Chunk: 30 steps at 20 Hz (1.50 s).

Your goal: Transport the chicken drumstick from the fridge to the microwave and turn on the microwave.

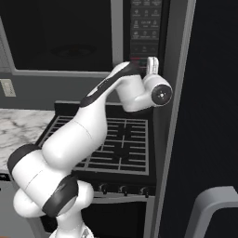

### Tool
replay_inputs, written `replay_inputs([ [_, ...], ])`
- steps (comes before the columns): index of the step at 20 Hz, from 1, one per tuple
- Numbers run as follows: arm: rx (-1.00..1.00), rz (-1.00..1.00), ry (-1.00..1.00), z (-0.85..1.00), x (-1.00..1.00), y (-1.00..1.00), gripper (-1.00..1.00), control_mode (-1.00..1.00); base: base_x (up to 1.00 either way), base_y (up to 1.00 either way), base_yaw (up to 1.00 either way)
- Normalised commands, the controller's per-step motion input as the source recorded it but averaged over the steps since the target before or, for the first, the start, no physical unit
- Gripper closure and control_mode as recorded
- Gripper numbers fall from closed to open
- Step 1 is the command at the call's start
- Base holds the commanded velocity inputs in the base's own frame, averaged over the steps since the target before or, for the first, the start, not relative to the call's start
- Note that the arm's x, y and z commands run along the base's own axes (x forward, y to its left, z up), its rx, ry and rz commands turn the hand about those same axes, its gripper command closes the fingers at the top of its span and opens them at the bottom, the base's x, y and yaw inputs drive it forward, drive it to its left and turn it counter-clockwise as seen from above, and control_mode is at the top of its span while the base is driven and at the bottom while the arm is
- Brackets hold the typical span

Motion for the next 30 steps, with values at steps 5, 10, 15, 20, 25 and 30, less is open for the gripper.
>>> replay_inputs([
  [5,0.0,0.0,0.0,0.0,0.18,-0.16,-1.0,-1.0,0.0,0.0,0.0],
  [10,0.0,0.0,0.0,0.0,0.12,-0.19,-1.0,-1.0,0.0,0.0,0.0],
  [15,0.01,0.0,0.0,0.01,0.12,-0.12,-1.0,-1.0,0.0,0.0,0.0],
  [20,0.03,0.03,0.0,0.04,0.11,-0.01,-1.0,-1.0,0.0,0.0,0.0],
  [25,0.04,0.03,0.0,0.02,0.16,-0.05,-1.0,-1.0,0.0,0.0,0.0],
  [30,0.05,0.06,0.0,0.01,0.14,-0.18,-1.0,-1.0,0.0,0.0,0.0],
])
